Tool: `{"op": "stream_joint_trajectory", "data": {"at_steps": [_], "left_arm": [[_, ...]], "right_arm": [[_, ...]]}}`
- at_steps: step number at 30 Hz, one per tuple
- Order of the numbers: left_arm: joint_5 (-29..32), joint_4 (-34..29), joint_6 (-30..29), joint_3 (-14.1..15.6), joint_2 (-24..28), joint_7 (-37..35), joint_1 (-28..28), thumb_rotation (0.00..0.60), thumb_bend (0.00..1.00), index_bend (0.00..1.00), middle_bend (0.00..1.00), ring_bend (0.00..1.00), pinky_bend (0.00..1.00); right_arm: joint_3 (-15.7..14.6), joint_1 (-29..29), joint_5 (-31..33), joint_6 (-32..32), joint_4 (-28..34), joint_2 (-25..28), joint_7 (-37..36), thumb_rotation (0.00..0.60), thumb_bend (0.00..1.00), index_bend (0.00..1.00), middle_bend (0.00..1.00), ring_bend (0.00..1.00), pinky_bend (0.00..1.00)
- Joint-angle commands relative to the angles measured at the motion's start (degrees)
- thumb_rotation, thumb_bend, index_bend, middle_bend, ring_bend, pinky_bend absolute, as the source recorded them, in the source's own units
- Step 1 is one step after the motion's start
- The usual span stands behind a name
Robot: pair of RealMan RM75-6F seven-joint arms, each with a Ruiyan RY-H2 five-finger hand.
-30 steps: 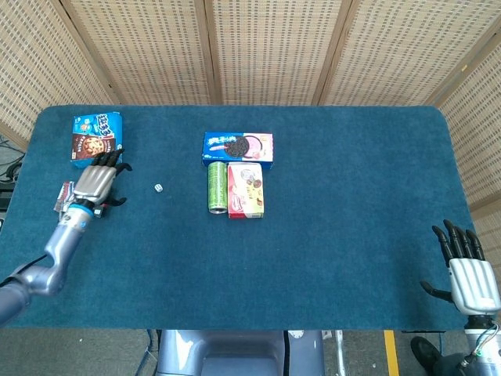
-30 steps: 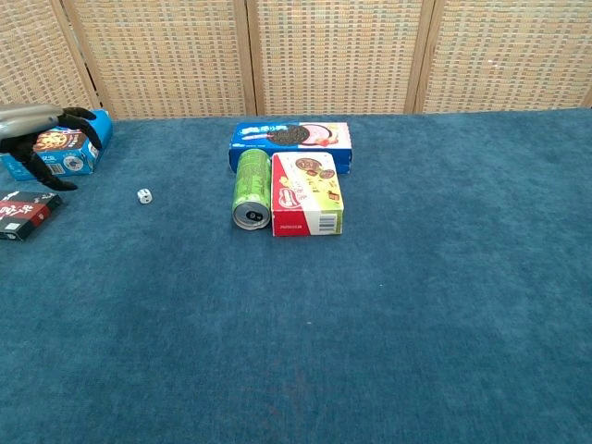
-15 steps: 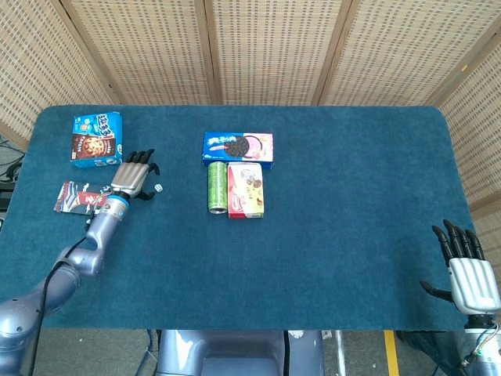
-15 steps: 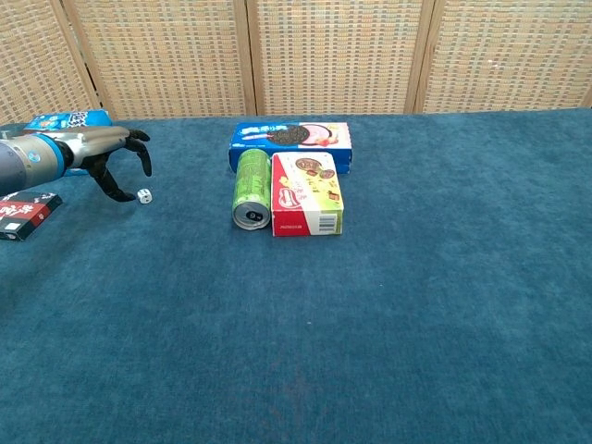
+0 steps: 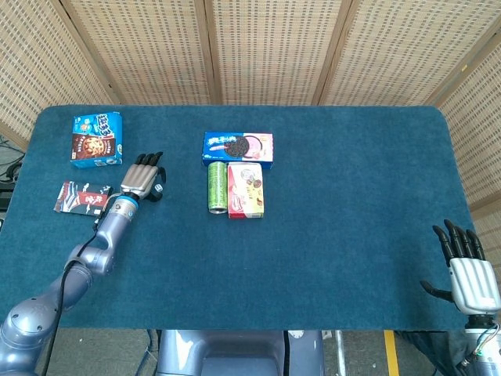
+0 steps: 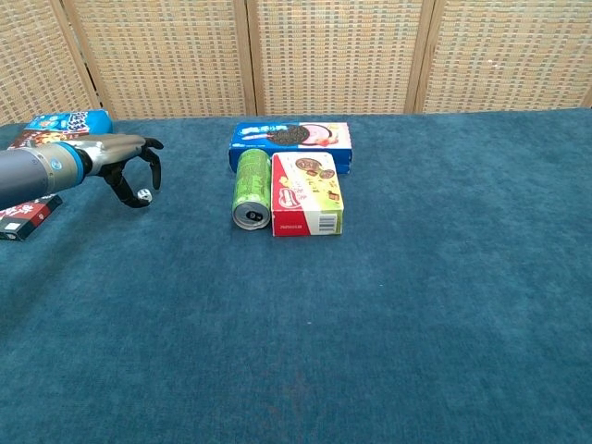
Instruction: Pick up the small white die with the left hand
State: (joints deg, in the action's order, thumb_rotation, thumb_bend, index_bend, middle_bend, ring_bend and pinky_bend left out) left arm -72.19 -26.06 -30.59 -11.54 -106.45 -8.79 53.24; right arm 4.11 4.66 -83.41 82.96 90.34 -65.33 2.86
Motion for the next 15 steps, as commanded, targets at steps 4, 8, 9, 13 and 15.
{"op": "stream_joint_trajectory", "data": {"at_steps": [4, 8, 9, 13, 15], "left_arm": [[0.49, 1.41, 0.7, -0.16, -0.75, 0.63, 0.11, 0.6, 0.32, 0.45, 0.0, 0.0, 0.0], [0.91, 2.27, 1.01, -0.43, -1.08, 0.85, 0.09, 0.6, 0.33, 0.45, 0.0, 0.0, 0.0], [0.97, 2.38, 1.02, -0.49, -1.12, 0.85, 0.12, 0.6, 0.33, 0.45, 0.0, 0.0, 0.0], [1.03, 2.69, 1.13, -0.63, -1.37, 0.93, 0.33, 0.6, 0.34, 0.49, 0.0, 0.0, 0.0], [1.09, 2.9, 1.22, -0.66, -1.52, 1.3, 0.43, 0.6, 0.35, 0.5, 0.0, 0.0, 0.0]], "right_arm": [[0.02, -0.03, 0.06, 0.02, 0.03, 0.01, -0.07, 0.6, 0.0, 0.0, 0.0, 0.0, 0.0], [0.02, -0.03, 0.07, -0.01, -0.02, 0.0, -0.22, 0.6, 0.0, 0.0, 0.0, 0.0, 0.0], [0.02, -0.02, 0.07, -0.02, -0.01, 0.0, -0.23, 0.6, 0.0, 0.0, 0.0, 0.0, 0.0], [0.04, -0.01, 0.11, -0.05, 0.04, 0.02, -0.21, 0.6, 0.0, 0.0, 0.0, 0.0, 0.0], [0.05, -0.01, 0.13, -0.06, 0.07, 0.03, -0.25, 0.6, 0.0, 0.0, 0.0, 0.0, 0.0]]}}
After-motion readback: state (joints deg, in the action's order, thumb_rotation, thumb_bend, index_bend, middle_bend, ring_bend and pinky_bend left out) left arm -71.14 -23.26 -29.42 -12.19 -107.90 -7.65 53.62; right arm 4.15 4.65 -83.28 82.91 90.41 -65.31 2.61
